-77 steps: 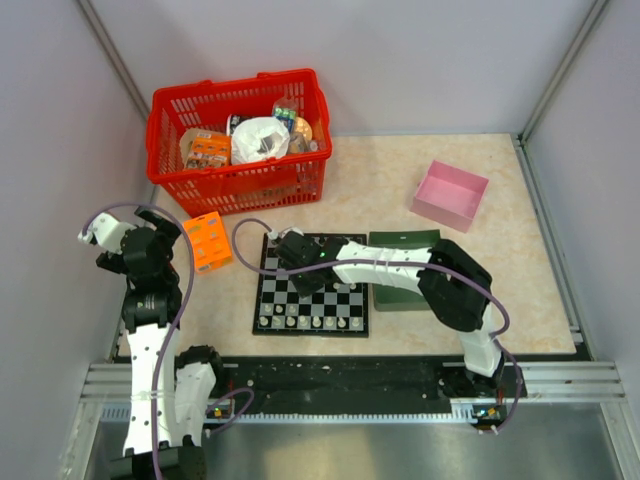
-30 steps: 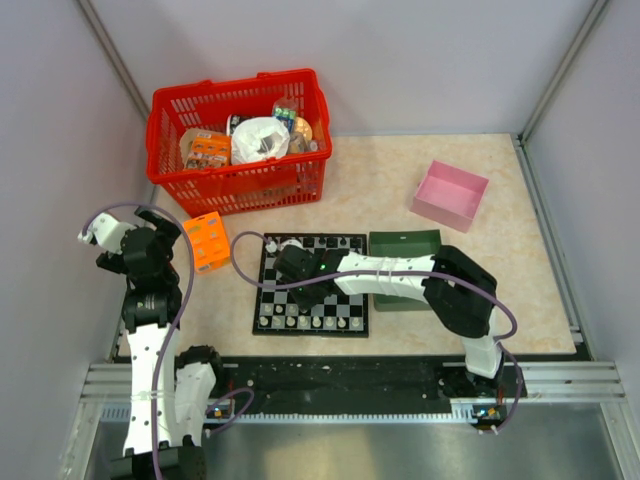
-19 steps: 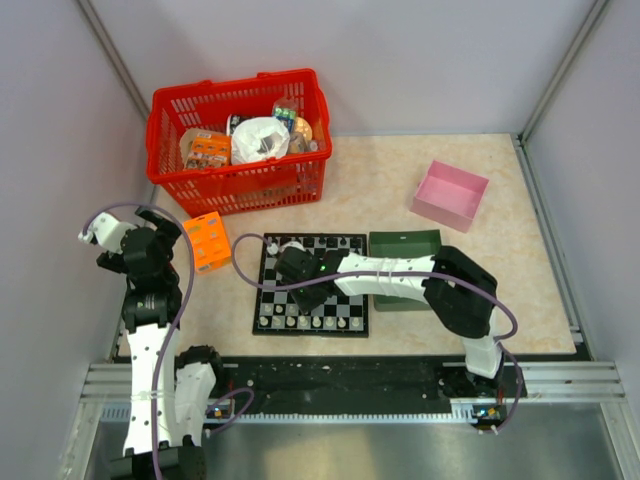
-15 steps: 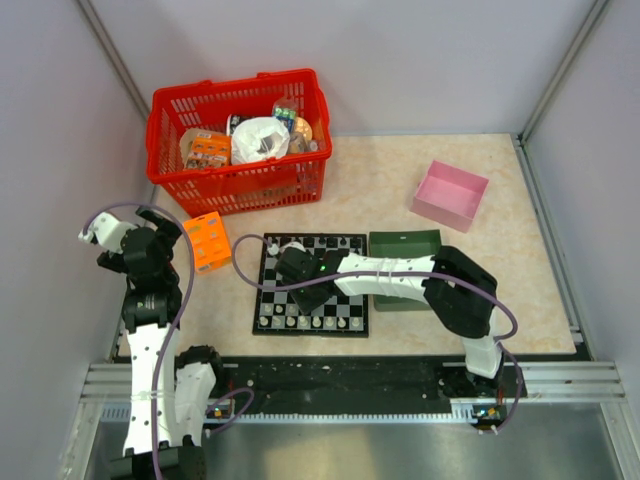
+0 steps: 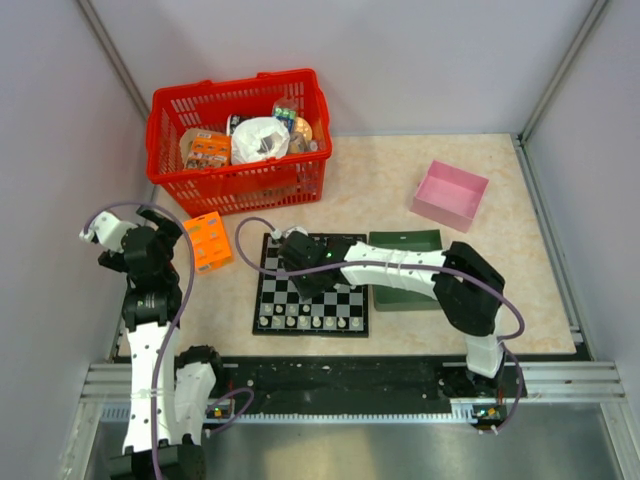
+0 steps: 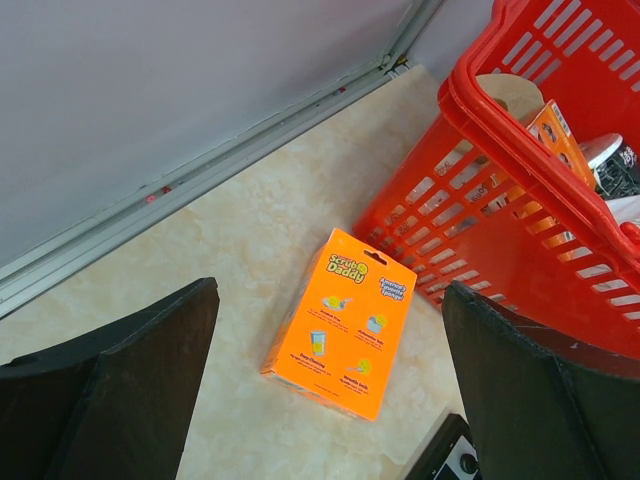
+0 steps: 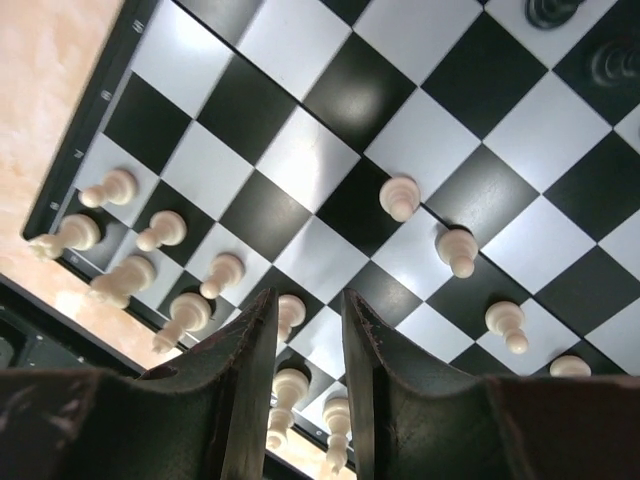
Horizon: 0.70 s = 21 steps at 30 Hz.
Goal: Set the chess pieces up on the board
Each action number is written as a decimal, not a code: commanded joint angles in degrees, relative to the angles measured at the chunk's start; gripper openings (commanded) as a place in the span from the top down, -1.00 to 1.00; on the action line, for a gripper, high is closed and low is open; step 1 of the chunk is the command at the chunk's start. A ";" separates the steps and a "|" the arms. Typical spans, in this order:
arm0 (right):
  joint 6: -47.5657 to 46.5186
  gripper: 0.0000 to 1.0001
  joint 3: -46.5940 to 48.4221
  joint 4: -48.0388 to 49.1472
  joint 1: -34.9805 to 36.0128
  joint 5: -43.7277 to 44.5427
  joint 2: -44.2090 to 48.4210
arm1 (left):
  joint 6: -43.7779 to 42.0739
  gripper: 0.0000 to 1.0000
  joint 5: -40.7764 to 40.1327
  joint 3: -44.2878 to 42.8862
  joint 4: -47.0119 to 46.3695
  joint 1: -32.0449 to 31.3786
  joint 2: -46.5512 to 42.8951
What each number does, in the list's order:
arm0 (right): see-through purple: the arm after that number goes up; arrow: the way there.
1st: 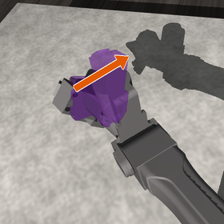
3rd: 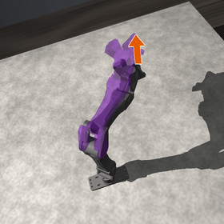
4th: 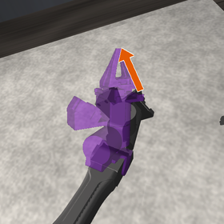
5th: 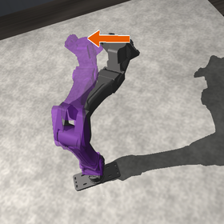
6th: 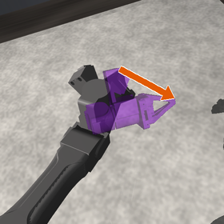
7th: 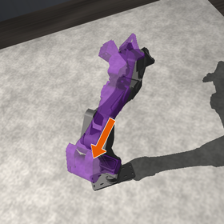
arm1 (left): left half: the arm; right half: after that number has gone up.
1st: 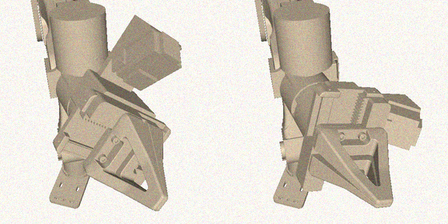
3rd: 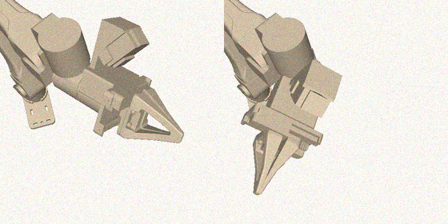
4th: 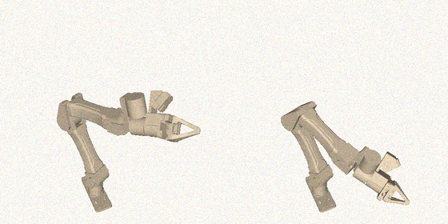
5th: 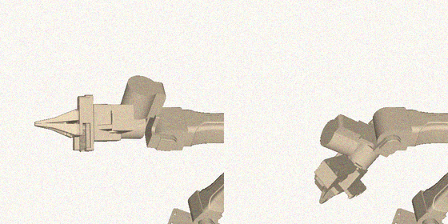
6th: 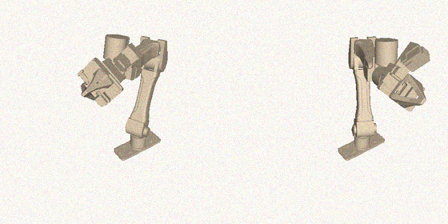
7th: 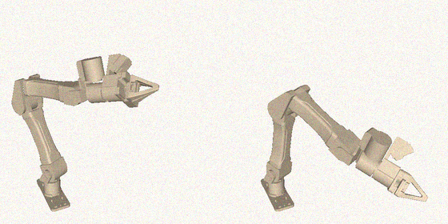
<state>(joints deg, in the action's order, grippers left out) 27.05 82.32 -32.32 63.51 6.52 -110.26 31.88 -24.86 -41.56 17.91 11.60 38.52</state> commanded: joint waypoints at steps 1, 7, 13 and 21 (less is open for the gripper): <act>-0.51 0.36 2.93 2.17 -0.31 -1.42 4.17 | 0.64 -0.98 0.60 -0.36 -3.41 0.27 0.15; -0.86 0.35 2.31 2.78 -2.85 1.91 5.40 | 0.82 -0.97 0.43 -0.19 -3.15 0.27 -0.20; -2.88 0.33 5.03 3.14 -5.14 2.27 2.51 | 0.90 -0.97 0.43 -0.10 -2.97 0.27 -0.29; -3.41 0.31 7.67 2.78 -5.59 0.86 -2.15 | 0.47 -0.97 -0.19 -0.01 -2.80 0.27 -0.47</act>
<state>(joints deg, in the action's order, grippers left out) 24.60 87.18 -30.63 57.84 7.84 -110.45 32.29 -24.88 -41.56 17.58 11.60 38.63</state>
